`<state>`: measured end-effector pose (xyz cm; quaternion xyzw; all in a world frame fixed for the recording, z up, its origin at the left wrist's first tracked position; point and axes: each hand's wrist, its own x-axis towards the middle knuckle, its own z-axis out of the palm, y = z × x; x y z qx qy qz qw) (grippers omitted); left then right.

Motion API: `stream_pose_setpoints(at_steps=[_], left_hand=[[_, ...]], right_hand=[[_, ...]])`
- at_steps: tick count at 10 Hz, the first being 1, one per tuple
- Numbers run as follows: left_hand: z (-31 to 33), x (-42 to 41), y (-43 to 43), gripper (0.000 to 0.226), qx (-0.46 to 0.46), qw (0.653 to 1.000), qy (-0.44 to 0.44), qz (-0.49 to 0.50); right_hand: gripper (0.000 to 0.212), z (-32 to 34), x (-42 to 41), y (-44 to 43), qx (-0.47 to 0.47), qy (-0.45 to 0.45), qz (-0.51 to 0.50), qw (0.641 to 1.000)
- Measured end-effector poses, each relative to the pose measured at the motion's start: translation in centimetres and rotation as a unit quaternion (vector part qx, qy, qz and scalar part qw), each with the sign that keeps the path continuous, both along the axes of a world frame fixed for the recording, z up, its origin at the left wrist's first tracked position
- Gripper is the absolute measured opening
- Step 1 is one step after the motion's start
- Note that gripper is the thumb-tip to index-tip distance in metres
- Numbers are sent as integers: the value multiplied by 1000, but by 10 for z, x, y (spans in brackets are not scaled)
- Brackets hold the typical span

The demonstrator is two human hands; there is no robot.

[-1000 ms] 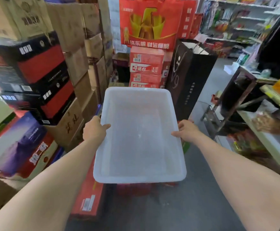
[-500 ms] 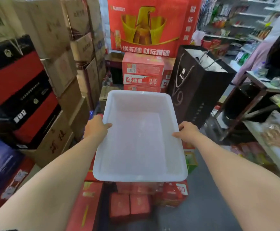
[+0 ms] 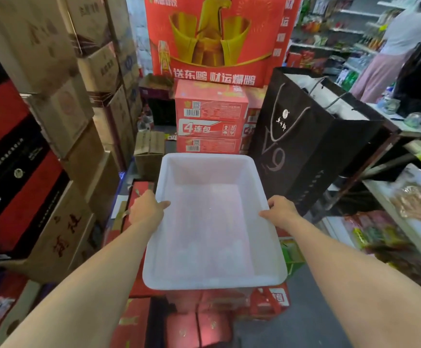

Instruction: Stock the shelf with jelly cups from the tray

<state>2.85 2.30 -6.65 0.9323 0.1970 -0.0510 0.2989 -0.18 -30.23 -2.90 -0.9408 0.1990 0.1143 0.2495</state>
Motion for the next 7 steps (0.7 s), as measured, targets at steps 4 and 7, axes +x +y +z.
stream_pose_setpoints(at_steps=[4, 7], left_hand=[[65, -29, -12, 59, 71, 996, -1, -52], [181, -142, -28, 62, 110, 980, -148, -73]], right_hand=[[38, 49, -42, 22, -93, -32, 83, 992], [49, 151, -134, 25, -149, -172, 151, 962]])
